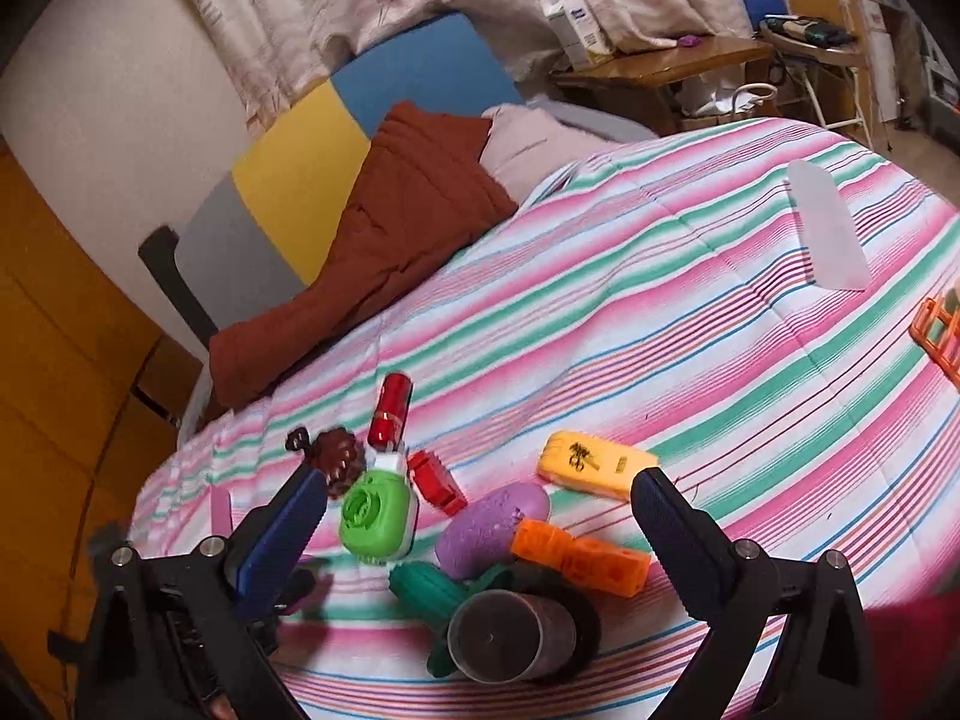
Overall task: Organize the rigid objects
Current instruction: 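Grasp the magenta cup-shaped toy with the left tool, then carry the magenta toy into the white tray and release it while the right tool grasps the teal stamp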
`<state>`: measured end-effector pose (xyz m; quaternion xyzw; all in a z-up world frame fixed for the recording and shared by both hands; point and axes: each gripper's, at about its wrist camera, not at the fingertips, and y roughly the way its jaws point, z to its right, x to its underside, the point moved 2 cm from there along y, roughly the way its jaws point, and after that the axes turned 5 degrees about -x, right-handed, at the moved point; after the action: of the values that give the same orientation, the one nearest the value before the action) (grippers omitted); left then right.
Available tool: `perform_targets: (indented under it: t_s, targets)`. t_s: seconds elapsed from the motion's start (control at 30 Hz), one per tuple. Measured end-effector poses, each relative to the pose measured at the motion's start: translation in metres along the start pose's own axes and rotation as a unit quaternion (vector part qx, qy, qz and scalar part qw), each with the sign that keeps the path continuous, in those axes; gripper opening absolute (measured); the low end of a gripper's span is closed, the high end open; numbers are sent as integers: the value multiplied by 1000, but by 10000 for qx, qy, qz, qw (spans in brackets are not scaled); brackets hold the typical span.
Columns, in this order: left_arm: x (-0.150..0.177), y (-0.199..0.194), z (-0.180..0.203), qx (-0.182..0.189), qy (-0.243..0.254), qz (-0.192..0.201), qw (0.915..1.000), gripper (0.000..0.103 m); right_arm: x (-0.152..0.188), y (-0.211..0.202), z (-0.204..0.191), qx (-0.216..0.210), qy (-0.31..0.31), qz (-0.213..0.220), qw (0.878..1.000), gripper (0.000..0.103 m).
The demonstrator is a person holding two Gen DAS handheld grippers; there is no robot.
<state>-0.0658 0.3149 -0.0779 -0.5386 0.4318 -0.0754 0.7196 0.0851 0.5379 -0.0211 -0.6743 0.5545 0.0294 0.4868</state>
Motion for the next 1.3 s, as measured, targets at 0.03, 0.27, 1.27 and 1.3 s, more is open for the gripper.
perform_targets:
  t_s: [0.03, 0.27, 1.27, 1.3]
  targets:
    - [2, -5, 0, 41, -7, 36, 10000, 32, 1, 2, -1, -5, -26, -68, 10000, 100]
    - [27, -40, -1, 265, -106, 264, 9992, 32, 15, 20, -15, 58, -461, -592, 9972, 75]
    - [99, -116, -114, -66, -1280, 683, 9894, 32, 102, 94, -93, 1149, -4078, -1872, 8863, 31]
    - [100, -116, -119, -102, -1312, 693, 9889, 32, 102, 93, -92, 1130, -4066, -1871, 8871, 31]
